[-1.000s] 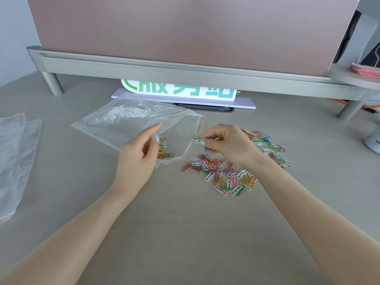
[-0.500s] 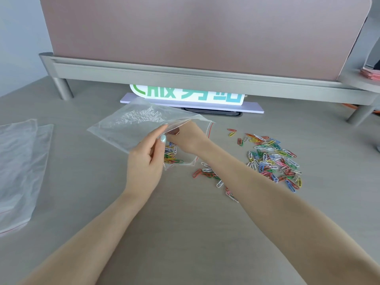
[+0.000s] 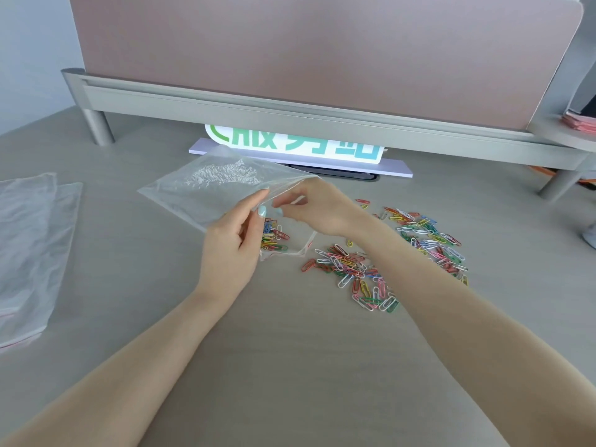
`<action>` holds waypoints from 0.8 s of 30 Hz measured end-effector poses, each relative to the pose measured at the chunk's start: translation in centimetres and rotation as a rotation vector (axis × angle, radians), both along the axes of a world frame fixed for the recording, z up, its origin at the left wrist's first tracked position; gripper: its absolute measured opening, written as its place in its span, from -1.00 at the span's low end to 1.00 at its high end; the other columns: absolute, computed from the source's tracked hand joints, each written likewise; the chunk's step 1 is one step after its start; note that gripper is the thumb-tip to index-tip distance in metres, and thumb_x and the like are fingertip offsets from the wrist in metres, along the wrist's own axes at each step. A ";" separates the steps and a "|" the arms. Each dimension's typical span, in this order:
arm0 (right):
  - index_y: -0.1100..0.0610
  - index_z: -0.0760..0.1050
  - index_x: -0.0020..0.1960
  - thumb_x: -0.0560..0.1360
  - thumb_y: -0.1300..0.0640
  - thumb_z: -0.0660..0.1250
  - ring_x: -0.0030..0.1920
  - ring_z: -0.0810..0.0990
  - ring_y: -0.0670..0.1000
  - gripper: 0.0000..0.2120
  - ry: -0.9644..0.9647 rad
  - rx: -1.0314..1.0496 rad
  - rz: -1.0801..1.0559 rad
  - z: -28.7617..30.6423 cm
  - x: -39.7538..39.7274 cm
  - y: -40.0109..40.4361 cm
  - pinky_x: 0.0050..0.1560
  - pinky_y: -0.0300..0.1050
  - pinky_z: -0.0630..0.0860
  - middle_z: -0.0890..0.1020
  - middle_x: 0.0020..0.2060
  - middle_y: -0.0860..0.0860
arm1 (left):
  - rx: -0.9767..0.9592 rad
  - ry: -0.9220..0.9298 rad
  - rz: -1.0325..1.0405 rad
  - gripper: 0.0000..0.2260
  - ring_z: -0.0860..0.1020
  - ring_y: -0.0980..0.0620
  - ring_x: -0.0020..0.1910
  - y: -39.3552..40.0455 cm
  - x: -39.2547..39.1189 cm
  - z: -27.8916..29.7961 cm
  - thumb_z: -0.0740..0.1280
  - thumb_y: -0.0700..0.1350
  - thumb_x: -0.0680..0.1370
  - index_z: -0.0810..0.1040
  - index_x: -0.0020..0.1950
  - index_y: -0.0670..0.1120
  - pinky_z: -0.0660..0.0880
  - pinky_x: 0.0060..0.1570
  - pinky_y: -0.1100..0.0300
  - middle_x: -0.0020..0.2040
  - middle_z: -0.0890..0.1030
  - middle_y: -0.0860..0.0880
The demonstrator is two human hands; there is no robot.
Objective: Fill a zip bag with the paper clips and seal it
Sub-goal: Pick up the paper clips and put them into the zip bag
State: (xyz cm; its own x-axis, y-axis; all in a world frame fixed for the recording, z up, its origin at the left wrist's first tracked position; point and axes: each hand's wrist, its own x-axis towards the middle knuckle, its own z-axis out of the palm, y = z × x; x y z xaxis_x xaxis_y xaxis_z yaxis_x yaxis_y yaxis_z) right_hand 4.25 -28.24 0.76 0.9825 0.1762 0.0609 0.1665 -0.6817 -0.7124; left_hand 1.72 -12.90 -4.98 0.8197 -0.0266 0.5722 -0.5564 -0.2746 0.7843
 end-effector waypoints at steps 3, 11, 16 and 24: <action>0.06 0.60 -0.05 0.48 0.20 0.30 -0.25 0.50 -0.21 -0.87 0.008 -0.026 0.016 0.9 -2.0 -2.0 -0.25 -0.47 0.37 0.59 -0.17 -0.12 | 0.004 0.007 -0.009 -0.68 0.34 0.13 -0.42 0.0 -0.2 0.1 0.15 -0.15 0.53 0.49 0.24 0.08 0.36 -0.32 0.32 -0.40 0.45 -0.08; -0.01 0.56 0.05 0.48 0.01 0.31 -0.03 0.52 -0.06 -0.83 0.064 -0.241 -0.105 -1.4 -6.3 -7.0 -0.09 -0.21 0.46 0.46 -0.13 -0.20 | 0.033 0.021 -0.014 -0.68 0.32 0.09 -0.46 -0.1 -0.5 0.2 0.14 -0.11 0.53 0.49 0.25 0.06 0.35 -0.34 0.31 -0.42 0.42 -0.10; -0.17 0.45 0.19 0.38 -0.18 0.35 0.24 0.34 -0.08 -0.61 0.112 -0.252 0.005 -2.4 -6.7 -8.3 0.23 -0.12 0.31 0.40 0.16 -0.16 | 0.032 0.034 -0.018 -0.70 0.33 0.05 -0.48 -0.2 -0.7 0.4 0.14 -0.09 0.53 0.46 0.21 0.16 0.36 -0.36 0.19 -0.43 0.42 -0.15; -0.10 0.45 0.26 0.42 -0.05 0.39 0.21 0.38 -0.15 -0.58 0.073 -0.276 0.147 -3.0 -7.2 -8.6 0.24 -0.30 0.26 0.47 0.17 -0.12 | 0.060 0.040 -0.015 -0.69 0.36 0.05 -0.50 -0.2 -0.9 0.5 0.14 -0.11 0.53 0.45 0.16 0.24 0.37 -0.40 0.20 -0.41 0.44 -0.14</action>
State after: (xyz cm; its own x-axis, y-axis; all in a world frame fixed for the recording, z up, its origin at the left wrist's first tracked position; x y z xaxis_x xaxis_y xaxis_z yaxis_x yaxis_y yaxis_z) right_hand -2.95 -36.82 -2.20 0.9452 0.3168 -0.0785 0.2331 -0.8235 -0.5172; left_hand 0.81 -13.13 -4.48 0.8411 -0.0730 0.5359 -0.5294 -0.3138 0.7882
